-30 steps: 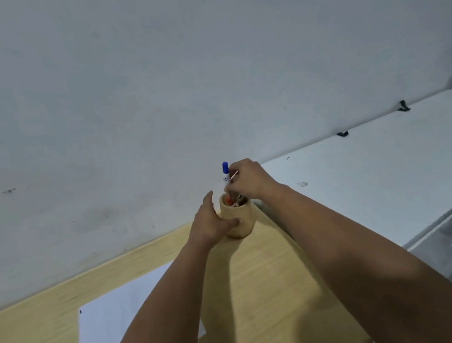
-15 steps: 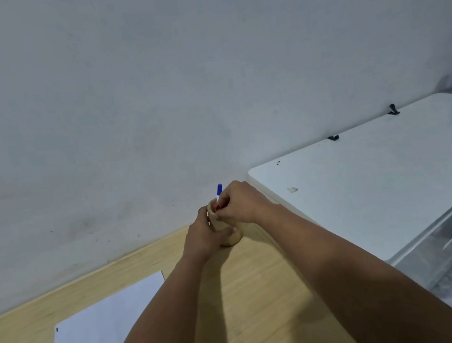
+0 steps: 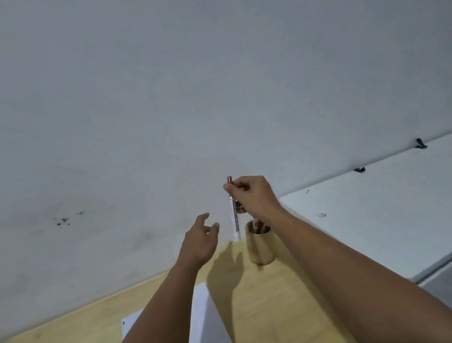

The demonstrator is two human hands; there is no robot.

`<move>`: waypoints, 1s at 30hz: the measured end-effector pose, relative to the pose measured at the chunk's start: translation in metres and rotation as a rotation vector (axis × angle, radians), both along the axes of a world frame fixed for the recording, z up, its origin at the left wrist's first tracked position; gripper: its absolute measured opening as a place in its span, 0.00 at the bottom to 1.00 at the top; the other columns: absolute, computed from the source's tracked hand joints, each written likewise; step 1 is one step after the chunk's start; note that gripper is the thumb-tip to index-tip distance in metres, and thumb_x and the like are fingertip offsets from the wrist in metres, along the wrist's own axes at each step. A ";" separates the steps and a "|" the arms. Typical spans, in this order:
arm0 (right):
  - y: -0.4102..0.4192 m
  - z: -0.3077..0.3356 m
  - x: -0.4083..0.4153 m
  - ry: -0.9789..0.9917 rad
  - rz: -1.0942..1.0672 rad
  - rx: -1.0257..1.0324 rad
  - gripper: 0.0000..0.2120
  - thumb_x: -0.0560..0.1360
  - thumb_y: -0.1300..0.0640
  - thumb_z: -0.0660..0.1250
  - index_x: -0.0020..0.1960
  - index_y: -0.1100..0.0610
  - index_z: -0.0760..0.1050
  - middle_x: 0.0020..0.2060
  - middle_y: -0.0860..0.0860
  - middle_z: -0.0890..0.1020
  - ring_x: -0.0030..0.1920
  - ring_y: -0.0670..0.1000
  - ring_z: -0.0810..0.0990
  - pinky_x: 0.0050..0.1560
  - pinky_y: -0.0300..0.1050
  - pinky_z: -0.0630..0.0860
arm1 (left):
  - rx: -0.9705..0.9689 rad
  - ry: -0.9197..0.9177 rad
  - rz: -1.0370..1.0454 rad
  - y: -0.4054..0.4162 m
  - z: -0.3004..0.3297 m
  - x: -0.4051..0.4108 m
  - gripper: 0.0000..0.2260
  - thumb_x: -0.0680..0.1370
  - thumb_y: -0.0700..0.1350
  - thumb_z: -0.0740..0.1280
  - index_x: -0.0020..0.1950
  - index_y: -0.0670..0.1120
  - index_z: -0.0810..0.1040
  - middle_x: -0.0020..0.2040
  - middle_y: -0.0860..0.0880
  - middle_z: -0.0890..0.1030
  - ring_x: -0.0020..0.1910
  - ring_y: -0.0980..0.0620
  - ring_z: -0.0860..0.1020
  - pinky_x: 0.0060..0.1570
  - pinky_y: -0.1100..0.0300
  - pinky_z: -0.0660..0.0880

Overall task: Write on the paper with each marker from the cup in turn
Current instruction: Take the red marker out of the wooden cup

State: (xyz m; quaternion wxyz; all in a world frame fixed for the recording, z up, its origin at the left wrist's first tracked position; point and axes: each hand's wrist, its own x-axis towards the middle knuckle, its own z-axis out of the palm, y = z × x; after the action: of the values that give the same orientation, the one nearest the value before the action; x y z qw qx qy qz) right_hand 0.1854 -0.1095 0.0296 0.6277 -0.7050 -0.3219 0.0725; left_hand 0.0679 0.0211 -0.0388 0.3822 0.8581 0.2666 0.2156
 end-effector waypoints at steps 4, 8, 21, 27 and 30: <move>0.029 -0.024 -0.054 0.164 0.254 -0.102 0.14 0.83 0.47 0.72 0.55 0.58 0.86 0.33 0.53 0.78 0.25 0.50 0.69 0.27 0.40 0.71 | -0.060 -0.130 0.142 0.030 0.014 -0.058 0.18 0.83 0.60 0.57 0.63 0.51 0.77 0.51 0.51 0.83 0.52 0.47 0.81 0.58 0.46 0.78; 0.054 -0.042 -0.103 0.126 0.464 -0.321 0.10 0.83 0.57 0.71 0.57 0.62 0.87 0.36 0.54 0.85 0.28 0.49 0.72 0.30 0.39 0.73 | -0.077 -0.150 0.240 0.048 0.017 -0.121 0.28 0.81 0.68 0.55 0.47 0.46 0.82 0.42 0.49 0.85 0.41 0.48 0.84 0.50 0.48 0.80; 0.118 -0.104 -0.179 -0.301 0.498 -0.398 0.08 0.80 0.60 0.71 0.55 0.56 0.88 0.38 0.50 0.85 0.33 0.38 0.76 0.36 0.32 0.70 | 0.295 0.045 0.536 0.138 -0.023 -0.250 0.29 0.85 0.59 0.51 0.30 0.43 0.65 0.28 0.46 0.72 0.32 0.41 0.73 0.32 0.53 0.64; 0.124 -0.130 -0.164 0.231 0.338 -0.138 0.13 0.82 0.68 0.62 0.57 0.52 0.77 0.47 0.58 0.87 0.35 0.53 0.79 0.34 0.42 0.76 | 0.623 0.440 0.429 0.143 -0.080 -0.262 0.24 0.85 0.60 0.50 0.48 0.44 0.77 0.44 0.43 0.82 0.51 0.39 0.78 0.41 0.50 0.70; 0.126 -0.129 -0.159 0.488 0.270 0.021 0.13 0.85 0.64 0.61 0.55 0.54 0.83 0.50 0.59 0.86 0.37 0.54 0.82 0.33 0.43 0.75 | 0.667 0.568 0.358 0.139 -0.111 -0.261 0.25 0.82 0.62 0.55 0.48 0.43 0.80 0.43 0.42 0.82 0.48 0.38 0.79 0.43 0.48 0.75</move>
State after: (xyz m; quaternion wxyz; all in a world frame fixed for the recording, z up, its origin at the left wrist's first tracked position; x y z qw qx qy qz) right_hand 0.0266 0.0162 -0.0998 0.6786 -0.6108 -0.2531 0.3200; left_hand -0.1930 0.1599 -0.1493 -0.0454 0.8996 0.4206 0.1086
